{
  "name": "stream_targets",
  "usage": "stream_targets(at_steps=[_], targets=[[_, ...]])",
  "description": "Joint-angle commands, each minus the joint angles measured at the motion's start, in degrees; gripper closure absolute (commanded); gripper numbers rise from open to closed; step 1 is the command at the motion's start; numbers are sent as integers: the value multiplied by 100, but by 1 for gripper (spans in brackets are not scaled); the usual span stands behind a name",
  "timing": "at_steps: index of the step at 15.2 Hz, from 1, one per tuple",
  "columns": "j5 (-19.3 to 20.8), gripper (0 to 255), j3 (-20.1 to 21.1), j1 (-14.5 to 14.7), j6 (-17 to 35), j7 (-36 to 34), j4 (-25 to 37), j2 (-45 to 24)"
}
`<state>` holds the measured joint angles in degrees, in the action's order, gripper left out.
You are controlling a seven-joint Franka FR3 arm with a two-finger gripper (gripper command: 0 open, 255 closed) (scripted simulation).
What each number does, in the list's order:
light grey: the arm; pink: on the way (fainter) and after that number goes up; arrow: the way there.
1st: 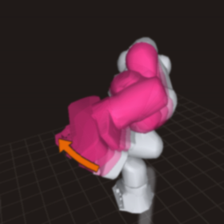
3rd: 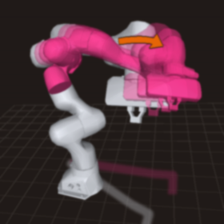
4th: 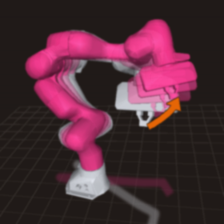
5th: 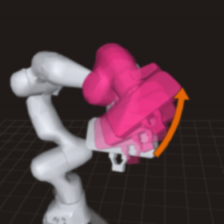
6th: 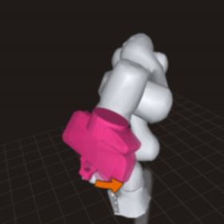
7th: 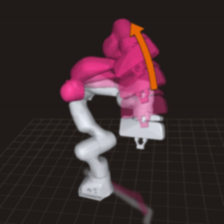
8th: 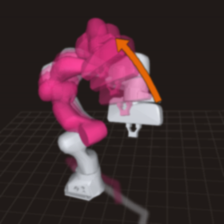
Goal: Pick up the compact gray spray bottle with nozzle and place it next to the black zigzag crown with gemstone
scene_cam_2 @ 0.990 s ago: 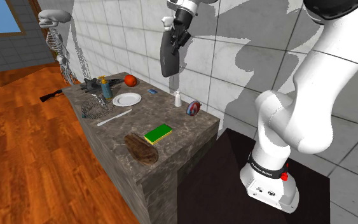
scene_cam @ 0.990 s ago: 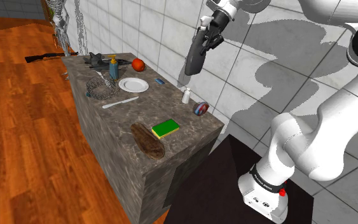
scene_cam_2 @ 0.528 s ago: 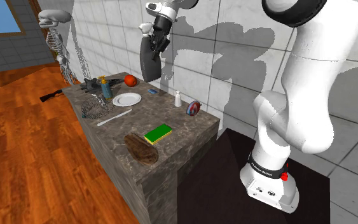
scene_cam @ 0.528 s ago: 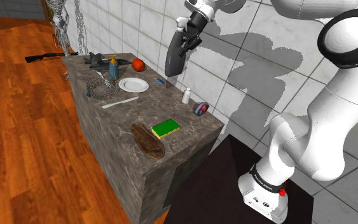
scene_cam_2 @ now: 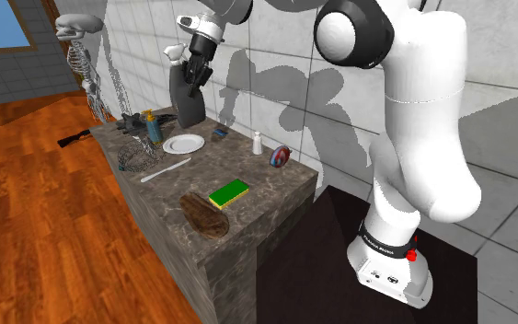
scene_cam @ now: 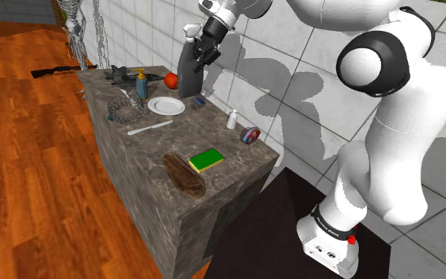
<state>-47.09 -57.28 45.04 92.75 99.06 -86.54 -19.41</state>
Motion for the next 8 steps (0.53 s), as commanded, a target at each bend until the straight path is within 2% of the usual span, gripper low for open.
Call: stream_targets(at_steps=[1, 8], targets=[[-335, 255, 185, -221, -47, -62, 389, -443], [-1188, 255, 842, -1083, -249, -637, 2228, -1907]])
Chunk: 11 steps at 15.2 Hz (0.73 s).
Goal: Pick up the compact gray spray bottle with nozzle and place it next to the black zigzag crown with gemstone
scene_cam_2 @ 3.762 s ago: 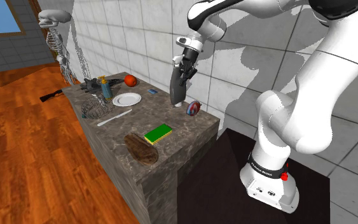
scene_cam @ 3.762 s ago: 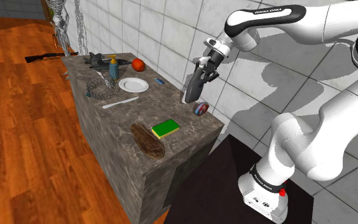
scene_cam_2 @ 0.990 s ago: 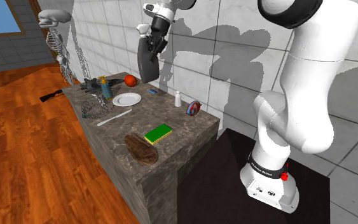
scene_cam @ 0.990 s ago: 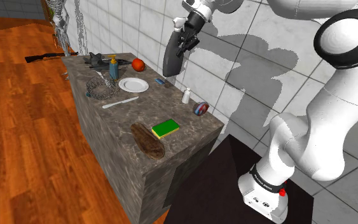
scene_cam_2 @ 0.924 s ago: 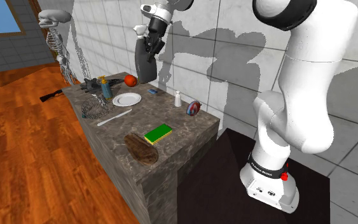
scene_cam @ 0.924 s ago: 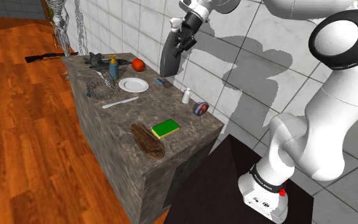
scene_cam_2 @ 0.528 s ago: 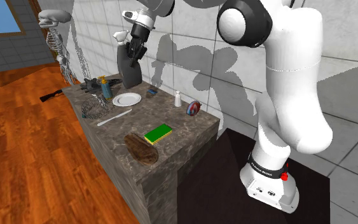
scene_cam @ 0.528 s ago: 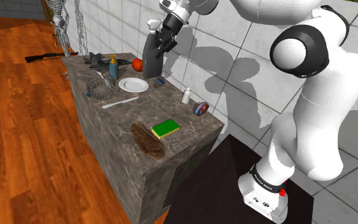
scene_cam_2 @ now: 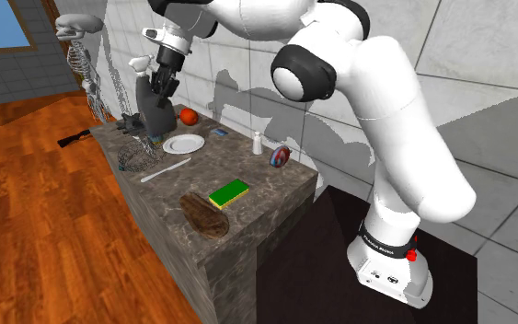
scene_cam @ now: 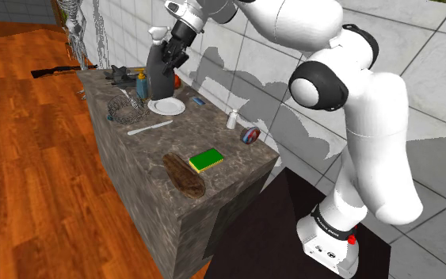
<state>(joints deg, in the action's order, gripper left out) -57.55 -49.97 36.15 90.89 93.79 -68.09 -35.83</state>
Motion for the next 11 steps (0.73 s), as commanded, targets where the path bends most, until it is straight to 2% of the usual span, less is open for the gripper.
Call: stream_targets(at_steps=[1, 4, 5, 11], targets=[[-250, 255, 208, -348, -103, -240, 745, -500], [-576, 255, 538, -965, -283, -789, 2220, -1355], [-747, 255, 745, -1456, -457, -1223, 3377, -1940], [-661, 255, 634, -953, 7, -715, 2239, -1661]])
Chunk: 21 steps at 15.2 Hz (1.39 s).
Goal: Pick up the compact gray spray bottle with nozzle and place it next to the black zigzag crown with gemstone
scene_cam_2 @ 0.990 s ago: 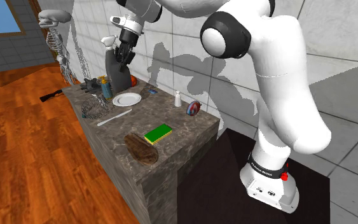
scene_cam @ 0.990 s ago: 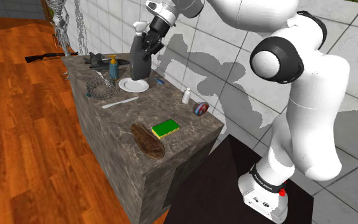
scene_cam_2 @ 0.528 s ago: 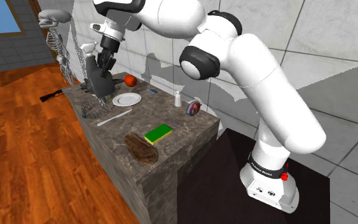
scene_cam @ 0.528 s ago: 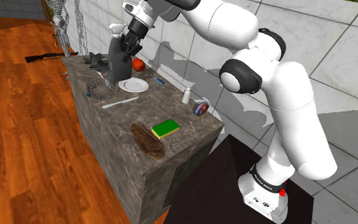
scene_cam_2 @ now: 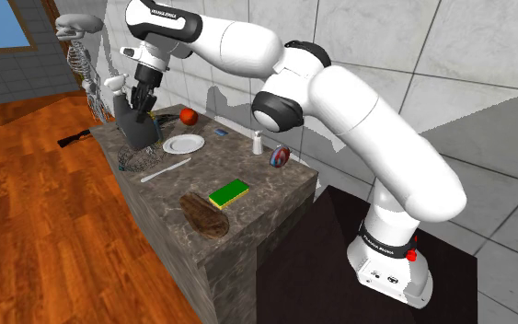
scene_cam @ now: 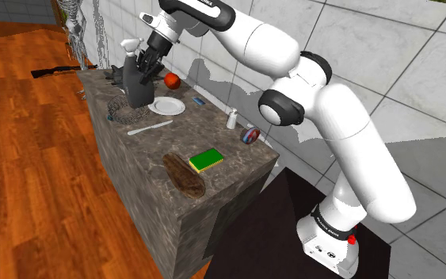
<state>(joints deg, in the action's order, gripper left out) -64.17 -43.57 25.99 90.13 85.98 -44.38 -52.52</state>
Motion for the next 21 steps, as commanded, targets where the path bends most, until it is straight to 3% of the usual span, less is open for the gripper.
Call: stream_targets(at_steps=[1, 10, 21], targets=[[3, 255, -14, 115, 146, 127, -256, 25], [-38, 255, -16, 430, 645, 583, -1067, 44], [-186, 255, 78, 597, 1150, 1015, -1632, -129]])
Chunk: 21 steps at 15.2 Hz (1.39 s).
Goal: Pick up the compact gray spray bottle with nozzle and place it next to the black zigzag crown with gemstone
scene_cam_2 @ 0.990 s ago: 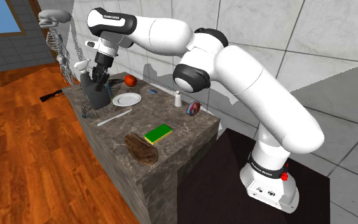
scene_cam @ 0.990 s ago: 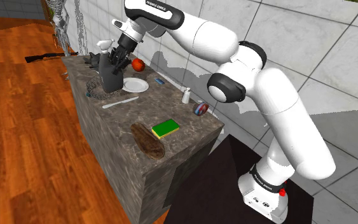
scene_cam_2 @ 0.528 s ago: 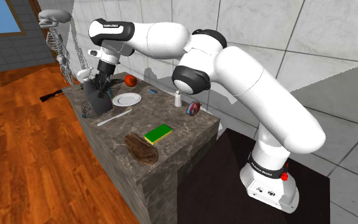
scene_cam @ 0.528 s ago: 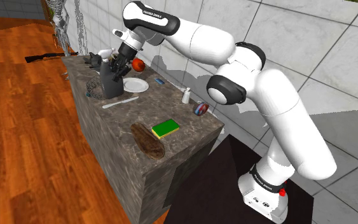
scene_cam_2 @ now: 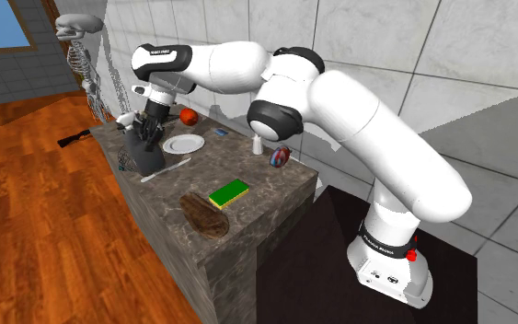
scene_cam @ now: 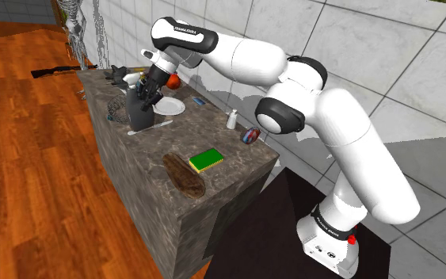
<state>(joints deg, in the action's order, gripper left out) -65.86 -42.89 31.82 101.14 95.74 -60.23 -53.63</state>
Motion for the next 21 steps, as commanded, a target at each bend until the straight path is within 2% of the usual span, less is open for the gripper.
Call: stream_targets(at_steps=[1, 9, 17, 18, 21], targets=[[-33, 255, 22, 22, 90, 74, -82, -40], [-173, 255, 129, 48, 389, 323, -282, -249], [-173, 255, 129, 48, 389, 323, -282, -249], [-173, 0, 129, 48, 390, 323, -282, -249], [-173, 0, 129, 48, 390, 323, -282, -249]])
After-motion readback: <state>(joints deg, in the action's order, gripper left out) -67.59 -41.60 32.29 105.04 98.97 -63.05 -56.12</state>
